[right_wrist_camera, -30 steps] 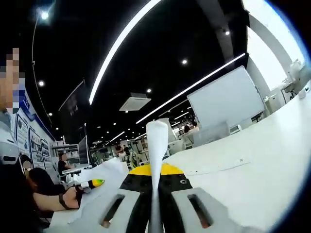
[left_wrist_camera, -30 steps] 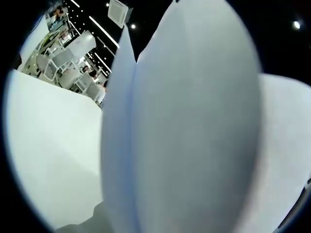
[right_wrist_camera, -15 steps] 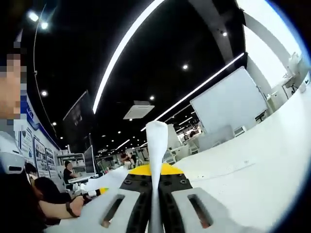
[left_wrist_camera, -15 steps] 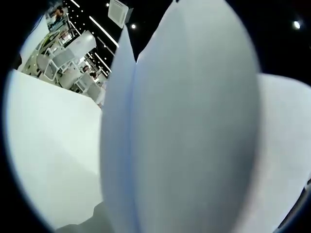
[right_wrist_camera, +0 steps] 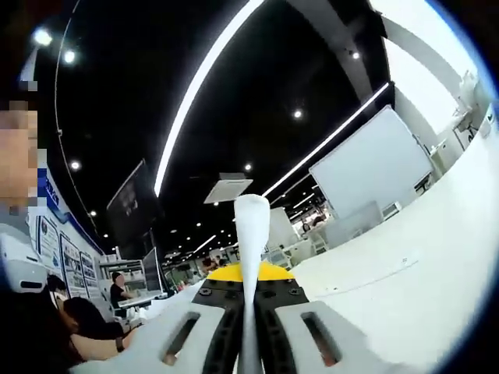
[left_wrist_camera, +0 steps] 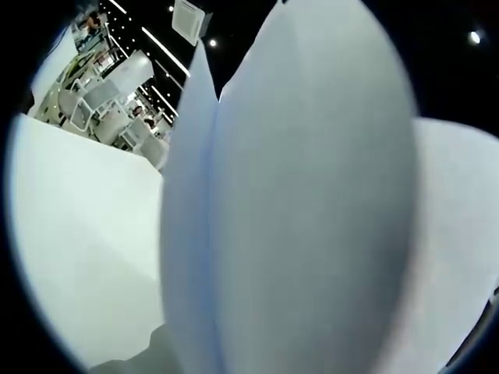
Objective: Organize the stack of printing papers by aligning and flattening the scattered papers on the table
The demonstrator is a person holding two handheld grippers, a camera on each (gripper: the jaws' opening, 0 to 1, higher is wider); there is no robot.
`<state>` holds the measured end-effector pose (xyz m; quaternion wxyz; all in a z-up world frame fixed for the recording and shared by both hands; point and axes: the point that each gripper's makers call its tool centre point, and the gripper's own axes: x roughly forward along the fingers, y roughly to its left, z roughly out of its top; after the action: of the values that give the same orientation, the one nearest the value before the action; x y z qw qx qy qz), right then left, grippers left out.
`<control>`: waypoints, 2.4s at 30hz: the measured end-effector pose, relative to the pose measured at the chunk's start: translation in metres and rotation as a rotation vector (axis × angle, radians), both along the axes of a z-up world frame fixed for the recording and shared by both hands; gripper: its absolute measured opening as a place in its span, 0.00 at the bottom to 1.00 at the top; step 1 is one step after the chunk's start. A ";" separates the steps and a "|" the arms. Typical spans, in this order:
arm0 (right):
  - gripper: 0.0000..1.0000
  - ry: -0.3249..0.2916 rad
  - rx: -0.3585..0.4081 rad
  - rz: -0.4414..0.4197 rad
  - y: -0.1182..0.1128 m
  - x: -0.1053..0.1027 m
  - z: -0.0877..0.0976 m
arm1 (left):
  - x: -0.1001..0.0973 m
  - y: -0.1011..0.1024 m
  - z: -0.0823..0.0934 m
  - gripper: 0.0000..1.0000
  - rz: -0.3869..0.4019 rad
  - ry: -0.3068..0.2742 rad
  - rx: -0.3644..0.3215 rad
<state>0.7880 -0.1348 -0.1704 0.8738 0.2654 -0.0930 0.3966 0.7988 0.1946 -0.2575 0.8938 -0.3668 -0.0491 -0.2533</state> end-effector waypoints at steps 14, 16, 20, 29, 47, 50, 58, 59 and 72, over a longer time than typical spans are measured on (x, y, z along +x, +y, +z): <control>0.00 -0.026 0.035 0.013 0.002 -0.003 0.010 | 0.000 -0.001 0.000 0.06 0.003 -0.003 0.010; 0.00 -0.027 0.047 0.016 0.002 -0.003 0.012 | 0.000 -0.001 0.000 0.06 0.003 -0.003 0.010; 0.00 -0.030 0.064 0.019 0.001 -0.003 0.014 | 0.000 -0.001 0.000 0.06 0.003 -0.003 0.012; 0.00 -0.041 0.087 0.026 0.001 -0.004 0.019 | -0.001 -0.002 0.000 0.06 0.006 -0.007 0.024; 0.00 -0.049 0.142 0.056 0.013 -0.012 0.031 | -0.001 -0.007 -0.001 0.06 -0.005 -0.010 0.075; 0.00 -0.062 0.137 0.048 0.018 -0.014 0.033 | -0.002 -0.008 -0.001 0.06 -0.006 -0.010 0.076; 0.00 -0.056 0.165 0.033 0.011 -0.015 0.038 | -0.001 -0.007 -0.001 0.06 -0.005 -0.011 0.076; 0.00 -0.056 0.172 0.031 0.009 -0.015 0.040 | -0.001 -0.007 -0.001 0.06 -0.005 -0.011 0.076; 0.00 -0.078 0.240 0.034 0.004 -0.026 0.060 | -0.004 -0.012 0.000 0.06 -0.003 -0.012 0.076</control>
<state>0.7617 -0.1308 -0.1102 0.8248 0.3539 -0.1689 0.4073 0.7944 0.1821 -0.2571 0.9064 -0.3312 -0.0441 -0.2585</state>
